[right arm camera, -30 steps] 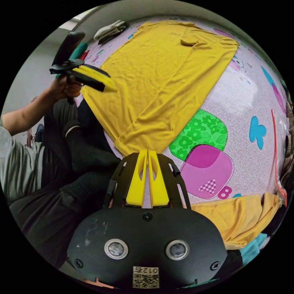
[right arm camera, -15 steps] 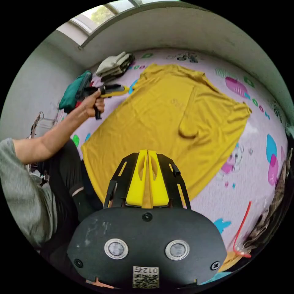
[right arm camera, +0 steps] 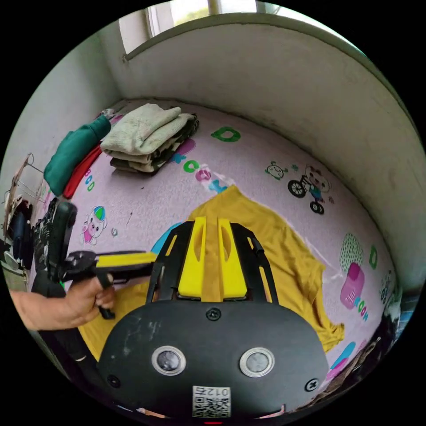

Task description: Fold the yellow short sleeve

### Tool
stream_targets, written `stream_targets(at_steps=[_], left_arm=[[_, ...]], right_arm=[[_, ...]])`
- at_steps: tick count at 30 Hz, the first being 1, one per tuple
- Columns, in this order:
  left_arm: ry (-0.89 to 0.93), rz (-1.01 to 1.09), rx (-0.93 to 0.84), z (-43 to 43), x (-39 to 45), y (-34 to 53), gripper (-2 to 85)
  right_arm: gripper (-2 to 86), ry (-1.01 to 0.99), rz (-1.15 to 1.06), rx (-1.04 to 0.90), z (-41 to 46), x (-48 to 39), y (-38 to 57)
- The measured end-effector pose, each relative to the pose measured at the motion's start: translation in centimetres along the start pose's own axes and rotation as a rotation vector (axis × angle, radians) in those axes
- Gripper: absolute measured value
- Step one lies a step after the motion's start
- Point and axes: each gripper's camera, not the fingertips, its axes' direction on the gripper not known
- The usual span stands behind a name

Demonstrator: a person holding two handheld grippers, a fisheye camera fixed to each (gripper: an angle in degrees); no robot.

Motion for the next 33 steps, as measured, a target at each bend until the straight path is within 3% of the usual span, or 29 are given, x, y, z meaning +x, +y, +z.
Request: stream_targets(at_steps=[6,9,13,16,23,33], left_arm=[[0.014,-0.002,-0.015,-1.1,0.6,-0.1,0.1],[0.011,0.016,-0.012,-1.6,1.2,0.3,0.0],[-0.005,0.03,0.002,-2.1,2.3,1.2,-0.1],[0.008,0.037,0.028,-2.8,3.2,2.0,-0.2],[-0.065,0.175,0.13,-4.9,8.8,5.1,-0.2],[-0.12,0.447,0.155,-2.9,20.7,12.7,-0.1]], right_arm=[[5.9,0.068,-0.099,-0.068,3.1,-2.6,-6.3],[6.1,0.126,-0.14,-0.204,5.5,-3.3,-8.3],[1.1,0.173,-0.101,-0.266,5.4,-1.9,-9.2],[-0.6,0.147,-0.092,-0.228,3.5,-0.1,-8.9],[-0.9,-0.191,0.141,0.019,-7.8,9.0,-5.6],[-0.8,-0.375,0.341,0.187,-20.8,21.3,3.7]])
